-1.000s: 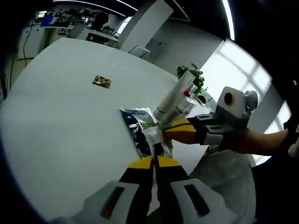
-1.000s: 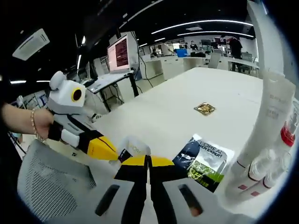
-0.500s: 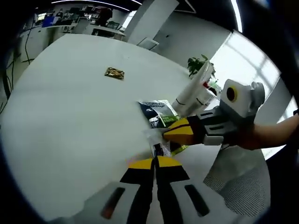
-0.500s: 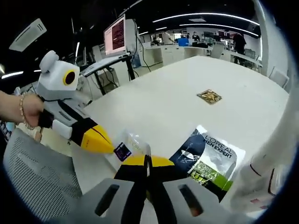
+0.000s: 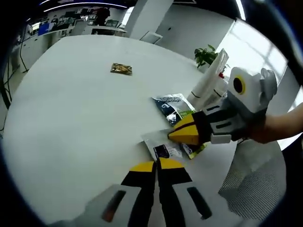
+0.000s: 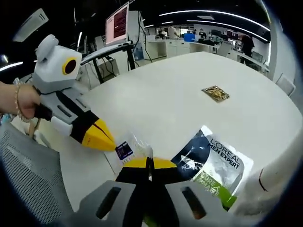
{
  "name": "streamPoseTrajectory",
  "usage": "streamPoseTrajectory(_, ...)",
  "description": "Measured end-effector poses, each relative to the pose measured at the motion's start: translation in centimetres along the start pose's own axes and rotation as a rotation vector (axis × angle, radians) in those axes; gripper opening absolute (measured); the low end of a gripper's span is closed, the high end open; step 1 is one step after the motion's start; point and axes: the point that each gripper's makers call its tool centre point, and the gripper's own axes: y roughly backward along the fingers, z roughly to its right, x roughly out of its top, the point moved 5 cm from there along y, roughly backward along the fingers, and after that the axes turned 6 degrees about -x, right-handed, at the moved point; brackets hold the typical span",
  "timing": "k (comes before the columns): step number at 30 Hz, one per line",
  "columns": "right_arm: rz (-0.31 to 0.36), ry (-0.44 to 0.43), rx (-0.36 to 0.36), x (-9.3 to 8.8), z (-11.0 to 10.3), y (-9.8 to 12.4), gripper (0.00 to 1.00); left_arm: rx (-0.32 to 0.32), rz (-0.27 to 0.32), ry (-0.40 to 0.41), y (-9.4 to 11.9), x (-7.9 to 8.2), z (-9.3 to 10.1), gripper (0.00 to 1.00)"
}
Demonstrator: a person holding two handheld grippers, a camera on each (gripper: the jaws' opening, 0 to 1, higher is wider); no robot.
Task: Arrange the skincare products in the storage area until every visible bottle or jar stands upright without overlapping.
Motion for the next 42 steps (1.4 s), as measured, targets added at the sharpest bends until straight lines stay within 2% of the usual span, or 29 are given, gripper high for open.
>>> streamPoseTrajectory(10,-0.001,0.077,0.007,0.3,-0.1,-0.3,0.01,0.015,-0.041,-0.219,0.0,0.3,0.1,0.01)
streamPoseTrajectory(12,0.002,0.085,0.011,0.3,-0.1,-0.2,0.01,0.031,-0.052,-0.279,0.0,0.4,-0.1,0.02)
streamPoseTrajectory(15,0.005,0.089,0.010,0.2,-0.1,-0.3,0.01,0.098,-0.076,-0.367,0.5,0.5,-0.4,0.05)
streamPoseTrajectory(18,0.007,0.110,0.015,0.2,-0.1,-0.4,0.01,0.052,-0.003,-0.365,0.5,1.6,0.6,0.07)
streamPoseTrajectory(19,0.006,0.109,0.018,0.2,-0.1,-0.4,0.01,0.039,0.012,-0.389,0.5,2.0,0.9,0.08)
streamPoseTrajectory(23,0.007,0.114,0.022,0.3,0.0,-0.6,0.01,0.042,-0.026,-0.521,-0.8,2.1,1.5,0.08)
streamPoseTrajectory(26,0.007,0.113,0.023,0.2,0.0,-0.6,0.01,0.034,-0.040,-0.537,-1.8,2.0,1.9,0.12)
streamPoseTrajectory(32,0.009,0.113,0.025,0.2,0.0,-0.5,0.01,0.077,-0.097,-0.612,-2.5,1.4,1.8,0.16)
streamPoseTrajectory(34,0.009,0.117,0.026,0.2,0.0,-0.6,0.01,0.084,-0.088,-0.637,-2.4,1.6,2.1,0.16)
streamPoseTrajectory(38,0.006,0.128,0.023,0.3,0.1,-0.5,0.03,0.093,-0.091,-0.637,-2.4,1.6,1.9,0.16)
streamPoseTrajectory(42,0.026,0.157,-0.007,0.8,0.2,0.0,0.12,0.093,-0.086,-0.632,-2.4,1.5,2.0,0.15)
